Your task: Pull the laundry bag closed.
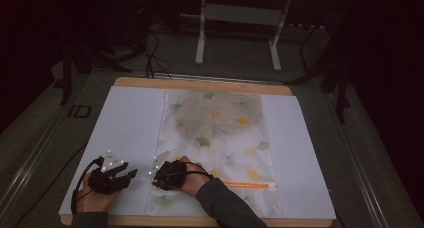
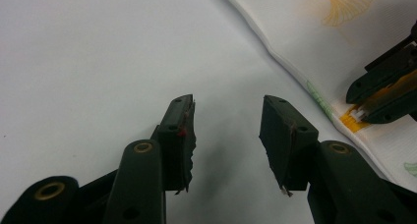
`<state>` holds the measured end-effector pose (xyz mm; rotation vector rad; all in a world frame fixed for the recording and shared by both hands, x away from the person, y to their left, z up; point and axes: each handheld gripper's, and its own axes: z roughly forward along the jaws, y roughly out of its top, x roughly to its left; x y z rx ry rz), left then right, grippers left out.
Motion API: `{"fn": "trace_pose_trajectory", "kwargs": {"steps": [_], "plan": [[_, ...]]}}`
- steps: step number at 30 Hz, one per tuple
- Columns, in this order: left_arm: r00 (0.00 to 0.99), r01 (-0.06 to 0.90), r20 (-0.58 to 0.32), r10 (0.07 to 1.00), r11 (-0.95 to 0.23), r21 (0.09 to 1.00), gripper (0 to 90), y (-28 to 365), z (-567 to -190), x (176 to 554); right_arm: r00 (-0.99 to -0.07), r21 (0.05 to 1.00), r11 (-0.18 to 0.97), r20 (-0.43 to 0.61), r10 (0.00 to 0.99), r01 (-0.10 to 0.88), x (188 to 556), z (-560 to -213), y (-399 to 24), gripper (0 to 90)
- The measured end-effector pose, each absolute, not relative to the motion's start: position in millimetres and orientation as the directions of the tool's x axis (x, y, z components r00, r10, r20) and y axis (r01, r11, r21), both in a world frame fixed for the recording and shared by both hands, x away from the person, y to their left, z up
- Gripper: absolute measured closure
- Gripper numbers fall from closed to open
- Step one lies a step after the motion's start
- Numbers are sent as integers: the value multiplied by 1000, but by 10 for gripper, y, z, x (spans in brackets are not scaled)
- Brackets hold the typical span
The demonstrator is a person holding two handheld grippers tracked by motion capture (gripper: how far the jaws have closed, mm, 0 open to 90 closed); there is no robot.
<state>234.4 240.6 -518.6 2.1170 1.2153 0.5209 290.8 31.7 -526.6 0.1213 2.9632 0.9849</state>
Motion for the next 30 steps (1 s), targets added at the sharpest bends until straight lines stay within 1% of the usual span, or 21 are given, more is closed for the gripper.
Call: {"fn": "trace_pose_trajectory", "kwargs": {"steps": [2, 5, 6, 7, 8, 10, 20, 30], "plan": [[492, 619, 24, 870, -369, 694, 558, 2416, -5190, 2343, -996, 601, 794, 52, 78, 94, 2933, -5272, 306, 766], [491, 620, 22, 871, -367, 694, 554, 2417, -5194, 2342, -995, 600, 793, 63, 82, 103, 2939, -5275, 302, 765], [491, 620, 22, 871, -367, 694, 554, 2416, -5193, 2341, -996, 600, 794, 52, 77, 92, 2935, -5277, 303, 791], [492, 619, 22, 870, -367, 694, 554, 2415, -5192, 2339, -996, 600, 794, 52, 77, 92, 2935, -5277, 303, 791], [494, 620, 23, 869, -370, 692, 554, 2414, -5190, 2337, -995, 594, 799, 47, 83, 94, 2938, -5271, 306, 823], [496, 620, 23, 868, -373, 690, 554, 2410, -5193, 2336, -995, 595, 798, 45, 85, 95, 2941, -5272, 307, 830], [499, 622, 21, 866, -375, 687, 552, 2413, -5194, 2328, -999, 563, 825, 0, 54, 45, 2924, -5239, 313, 841], [523, 623, -1, 852, -382, 682, 553, 2371, -5174, 2308, -999, 570, 821, -11, 46, 32, 2912, -5234, 278, 846]]}}
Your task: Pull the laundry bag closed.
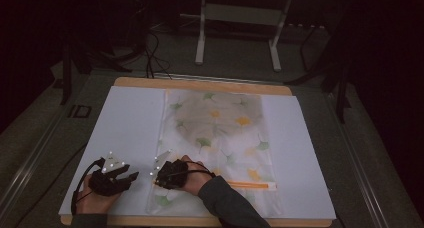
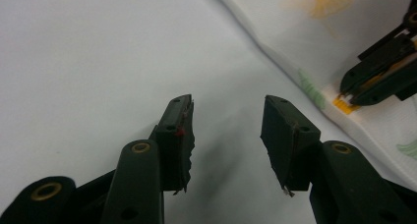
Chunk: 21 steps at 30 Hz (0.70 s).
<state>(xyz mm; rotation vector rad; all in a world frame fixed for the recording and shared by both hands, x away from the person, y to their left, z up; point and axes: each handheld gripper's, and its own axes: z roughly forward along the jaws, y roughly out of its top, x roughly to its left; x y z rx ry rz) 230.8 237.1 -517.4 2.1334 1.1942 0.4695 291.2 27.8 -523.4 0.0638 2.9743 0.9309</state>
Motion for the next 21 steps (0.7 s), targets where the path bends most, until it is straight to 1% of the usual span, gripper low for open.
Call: {"fn": "trace_pose_trajectory", "kwargs": {"steps": [7, 11, 19, 21], "plan": [[543, 622, -17, 839, -388, 680, 544, 2329, -5148, 2266, -999, 587, 809, -22, 46, 24, 2877, -5175, 268, 846], [560, 628, -59, 826, -377, 680, 538, 2297, -5141, 2236, -999, 588, 809, -36, 38, 9, 2862, -5145, 279, 845], [594, 635, -101, 798, -389, 667, 539, 2205, -5135, 2181, -998, 588, 809, -47, 37, 3, 2849, -5126, 273, 846], [581, 663, -125, 805, -378, 646, 539, 2178, -5137, 2168, -998, 590, 807, -50, 36, -1, 2846, -5111, 258, 846]]}}
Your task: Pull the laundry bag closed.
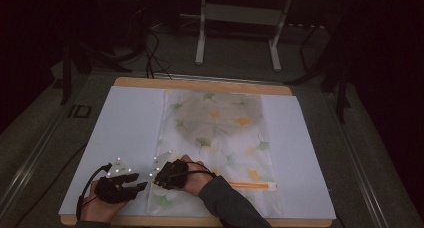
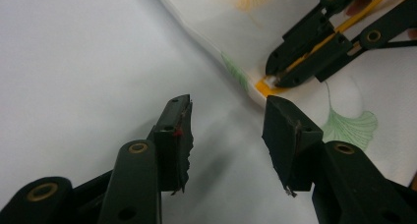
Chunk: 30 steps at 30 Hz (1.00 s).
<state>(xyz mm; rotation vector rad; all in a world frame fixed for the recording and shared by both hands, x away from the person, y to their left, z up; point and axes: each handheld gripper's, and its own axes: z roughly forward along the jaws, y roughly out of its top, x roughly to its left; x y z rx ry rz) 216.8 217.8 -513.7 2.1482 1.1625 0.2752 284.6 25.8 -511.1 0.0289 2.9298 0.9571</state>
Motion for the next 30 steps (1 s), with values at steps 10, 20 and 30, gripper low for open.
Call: {"fn": "trace_pose_trajectory", "kwargs": {"steps": [10, 20, 30], "plan": [[601, 677, -204, 773, -357, 643, 537, 2121, -5103, 2146, -998, 588, 809, -55, 38, -1, 2840, -5103, 257, 846], [604, 707, -255, 756, -360, 609, 523, 2040, -5191, 2210, -996, 596, 803, -78, 34, -20, 2821, -5046, 250, 846], [622, 713, -279, 731, -383, 587, 553, 1935, -5254, 2318, -996, 594, 804, -90, 30, -29, 2806, -5007, 239, 846]]}}
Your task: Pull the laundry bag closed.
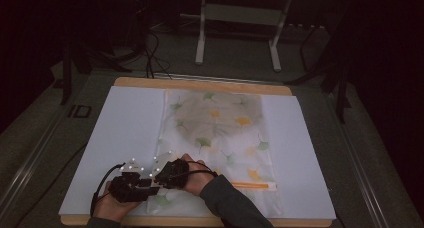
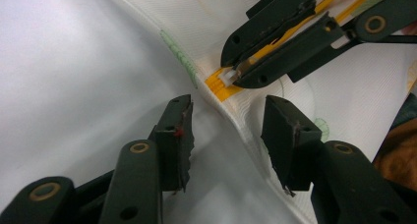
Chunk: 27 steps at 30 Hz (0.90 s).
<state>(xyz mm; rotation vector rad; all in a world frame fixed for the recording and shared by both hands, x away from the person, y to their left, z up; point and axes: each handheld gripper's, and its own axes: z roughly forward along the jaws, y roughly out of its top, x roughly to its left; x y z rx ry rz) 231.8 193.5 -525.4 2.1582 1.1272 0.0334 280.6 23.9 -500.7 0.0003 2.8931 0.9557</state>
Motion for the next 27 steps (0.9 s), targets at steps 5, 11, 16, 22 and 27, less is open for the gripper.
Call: {"fn": "trace_pose_trajectory", "kwargs": {"steps": [5, 11, 16, 22, 27], "plan": [[630, 715, -296, 718, -388, 581, 610, 1903, -5268, 2344, -995, 593, 804, -92, 23, -36, 2803, -4991, 225, 846], [629, 719, -282, 725, -402, 567, 761, 1890, -5286, 2348, -997, 594, 804, -67, 25, -20, 2825, -5036, 206, 846], [632, 716, -277, 724, -409, 565, 844, 1880, -5281, 2342, -997, 592, 806, -66, 27, -18, 2836, -5062, 182, 847], [634, 714, -276, 723, -409, 569, 866, 1877, -5278, 2337, -998, 595, 804, -53, 32, -6, 2845, -5090, 153, 847], [632, 715, -284, 721, -401, 573, 870, 1884, -5280, 2337, -998, 593, 805, -44, 35, 3, 2856, -5145, 132, 848]]}}
